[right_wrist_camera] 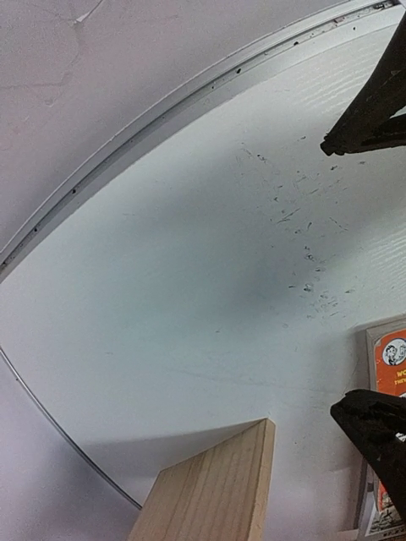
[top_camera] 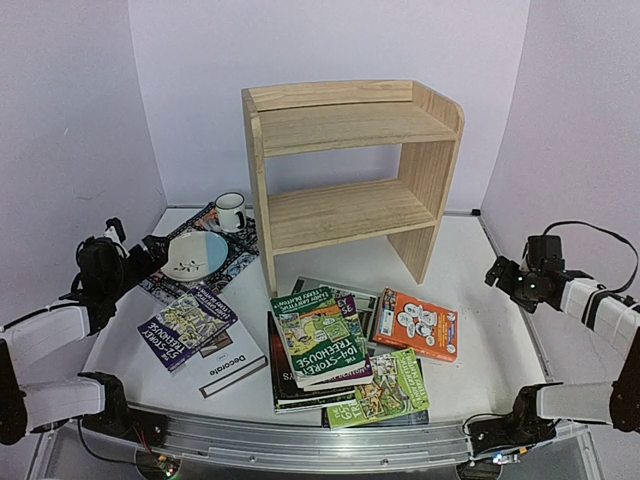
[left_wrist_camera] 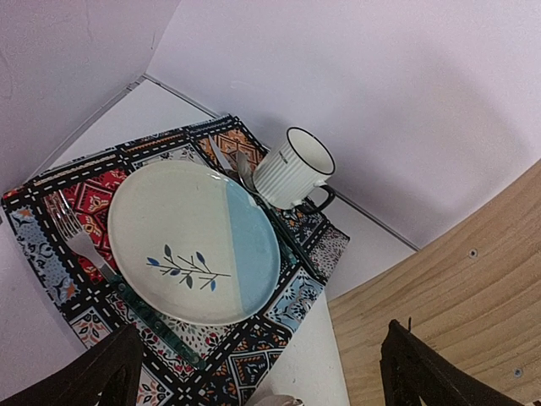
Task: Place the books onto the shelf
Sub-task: Hold the book from the book pile.
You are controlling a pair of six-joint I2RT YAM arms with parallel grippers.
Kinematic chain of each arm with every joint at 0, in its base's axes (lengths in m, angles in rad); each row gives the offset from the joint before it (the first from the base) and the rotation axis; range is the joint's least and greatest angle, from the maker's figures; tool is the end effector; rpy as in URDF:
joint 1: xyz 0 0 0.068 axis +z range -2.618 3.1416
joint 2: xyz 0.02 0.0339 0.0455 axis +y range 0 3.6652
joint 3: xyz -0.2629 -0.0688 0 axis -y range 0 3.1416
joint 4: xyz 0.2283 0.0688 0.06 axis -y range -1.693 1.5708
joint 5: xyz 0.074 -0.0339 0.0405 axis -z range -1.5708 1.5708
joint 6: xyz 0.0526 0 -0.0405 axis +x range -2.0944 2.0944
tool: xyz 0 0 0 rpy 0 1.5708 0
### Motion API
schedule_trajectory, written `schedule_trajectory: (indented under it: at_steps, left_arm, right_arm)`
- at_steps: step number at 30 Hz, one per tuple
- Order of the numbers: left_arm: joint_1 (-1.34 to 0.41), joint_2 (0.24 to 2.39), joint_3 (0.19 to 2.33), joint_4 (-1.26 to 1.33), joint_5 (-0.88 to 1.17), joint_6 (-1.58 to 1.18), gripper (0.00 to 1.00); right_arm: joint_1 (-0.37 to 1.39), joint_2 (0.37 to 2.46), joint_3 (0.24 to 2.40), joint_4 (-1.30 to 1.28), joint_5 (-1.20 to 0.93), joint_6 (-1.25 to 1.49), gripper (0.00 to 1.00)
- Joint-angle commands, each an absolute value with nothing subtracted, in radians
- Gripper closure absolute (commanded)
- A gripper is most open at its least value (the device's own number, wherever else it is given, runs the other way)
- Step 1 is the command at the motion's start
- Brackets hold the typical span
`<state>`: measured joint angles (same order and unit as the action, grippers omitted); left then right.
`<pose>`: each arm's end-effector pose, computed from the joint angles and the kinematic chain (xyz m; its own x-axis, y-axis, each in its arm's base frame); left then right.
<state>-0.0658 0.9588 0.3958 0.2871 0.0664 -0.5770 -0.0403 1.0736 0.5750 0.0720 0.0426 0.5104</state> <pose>0.2151 -0.0177 0.2231 -0.2984 -0.5258 -0.7965 -0.0399 0.8407 -0.5400 0.2387 -0.0119 0.2357 -0.3222 0.5015 -0.8030 0.2709 0.8615 0.4294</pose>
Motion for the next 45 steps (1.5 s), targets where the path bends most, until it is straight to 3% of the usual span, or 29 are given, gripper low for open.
schedule_trajectory:
  at_steps: [1, 15, 21, 33, 41, 45]
  left_arm:
    - [-0.067, 0.959, 0.4, 0.304, 0.157, -0.56, 0.01]
    - [-0.067, 0.946, 0.374, 0.304, 0.283, -0.583, 0.01]
    - [-0.067, 0.956, 0.375, 0.304, 0.364, -0.609, 0.01]
    - [-0.073, 0.91, 0.327, 0.302, 0.618, -0.714, 0.0]
    - [-0.123, 0.818, 0.273, 0.301, 0.706, -0.784, 0.0]
    - [-0.279, 0.833, 0.284, 0.302, 0.617, -0.818, 0.0]
  right_arm:
    - [-0.038, 1.074, 0.613, 0.017, 0.039, 0.525, 0.02]
    - [0.019, 1.109, 0.699, -0.156, -0.368, 0.501, 0.02]
    - [0.304, 1.129, 0.75, -0.196, -0.318, 0.558, 0.02]
    - [0.83, 1.375, 0.925, -0.122, -0.167, 0.708, 0.19]
    - [0.943, 1.514, 1.003, -0.061, -0.164, 0.725, 0.3]
    - [0.984, 1.543, 1.071, -0.093, -0.108, 0.703, 0.33]
